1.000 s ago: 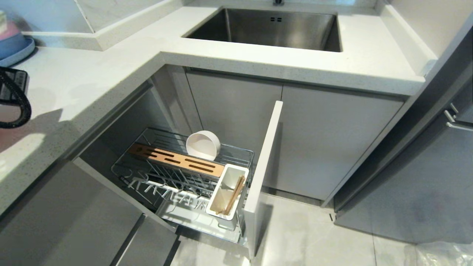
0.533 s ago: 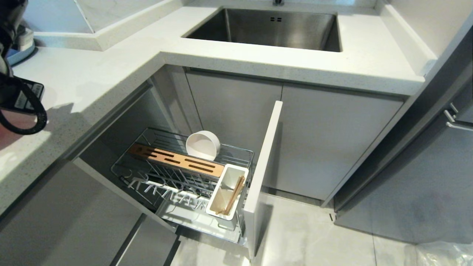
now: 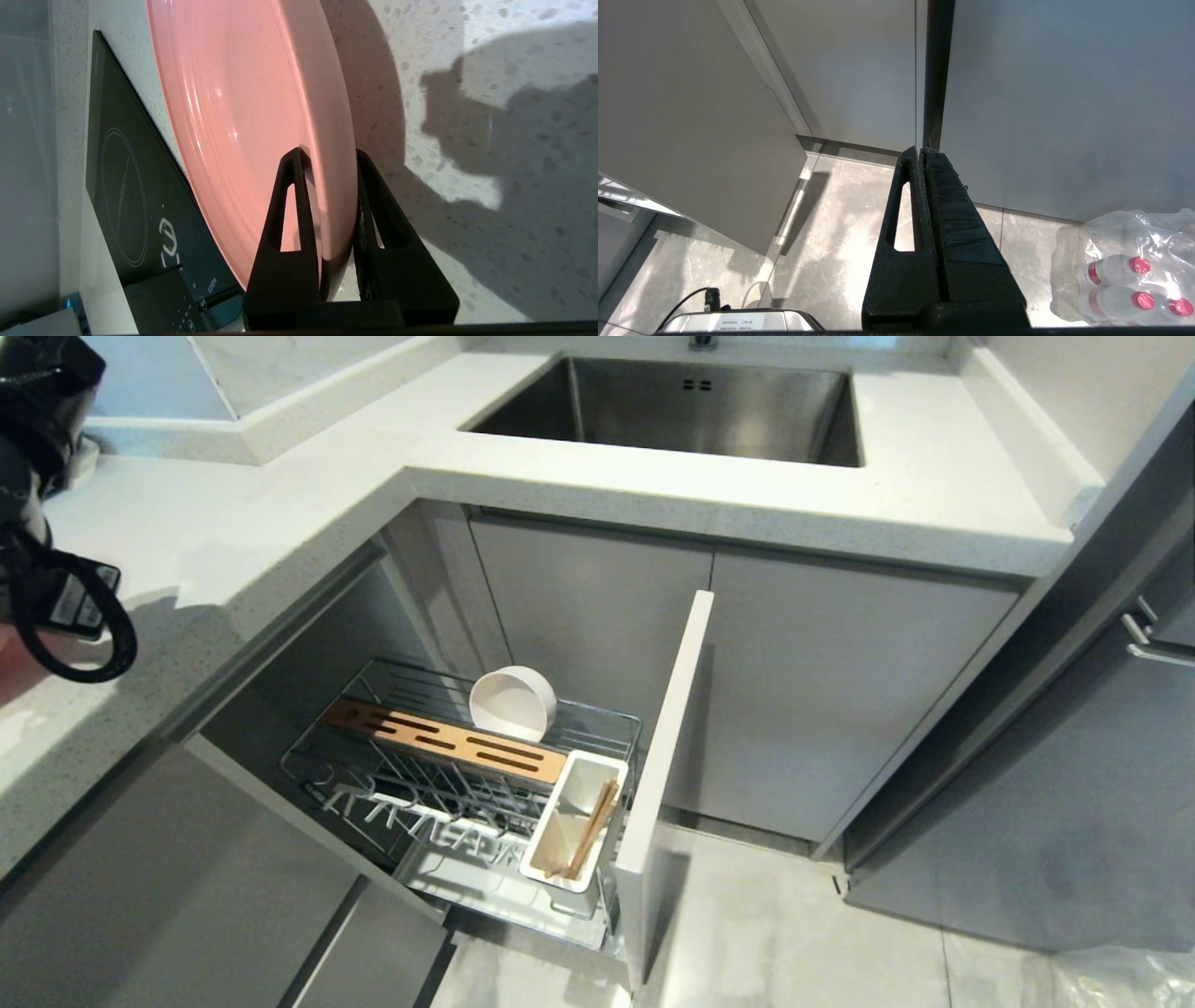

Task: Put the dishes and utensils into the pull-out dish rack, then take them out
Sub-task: Take the plate out of the cupboard

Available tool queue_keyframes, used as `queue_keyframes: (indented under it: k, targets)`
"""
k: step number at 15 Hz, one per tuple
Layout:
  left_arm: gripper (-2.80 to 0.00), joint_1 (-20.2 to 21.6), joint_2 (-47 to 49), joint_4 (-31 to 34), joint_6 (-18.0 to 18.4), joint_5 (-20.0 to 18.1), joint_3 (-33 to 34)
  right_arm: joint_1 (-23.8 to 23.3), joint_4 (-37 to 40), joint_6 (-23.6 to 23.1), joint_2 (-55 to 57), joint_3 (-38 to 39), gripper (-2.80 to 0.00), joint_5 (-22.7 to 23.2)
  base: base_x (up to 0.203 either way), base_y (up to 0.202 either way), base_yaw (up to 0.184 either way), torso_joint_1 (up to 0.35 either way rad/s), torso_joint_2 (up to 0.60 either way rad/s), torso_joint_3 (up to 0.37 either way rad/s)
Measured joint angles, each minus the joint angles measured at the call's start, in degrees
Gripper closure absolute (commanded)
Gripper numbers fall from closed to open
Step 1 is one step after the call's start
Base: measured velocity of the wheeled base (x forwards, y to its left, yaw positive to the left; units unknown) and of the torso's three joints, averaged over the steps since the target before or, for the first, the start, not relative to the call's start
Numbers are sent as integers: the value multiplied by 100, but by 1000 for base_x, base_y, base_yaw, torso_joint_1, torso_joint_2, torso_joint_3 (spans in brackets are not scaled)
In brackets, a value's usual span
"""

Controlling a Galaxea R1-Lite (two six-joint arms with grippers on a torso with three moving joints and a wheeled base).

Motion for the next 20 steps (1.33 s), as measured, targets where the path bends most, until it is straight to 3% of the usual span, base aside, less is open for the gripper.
queue_keyframes:
  k: [4,5,6,14,17,20]
  targets:
    - [0,58,37,-10,0,-4,0,0,0,-2,0,0,0,0,0,0,0,0,0,0]
    - [-199,84,44,-10,4,-8,0,0,0,0,0,0,0,0,0,0,0,0,0,0]
    - [-280,96,52,-3,-9,-31,5,0,0,-1,0,0,0,0,0,0,0,0,0,0]
    - [-280,-1,-25,-215,-200,-117,2,0,0,-2,0,0,0,0,0,0,0,0,0,0]
    - [-280,-170,-193,-230,-403,-566,2,0,0,-1,0,0,0,0,0,0,0,0,0,0]
    - [-280,-309,-386,-210,-1005,-1185,9,0,0,0,0,0,0,0,0,0,0,0,0,0]
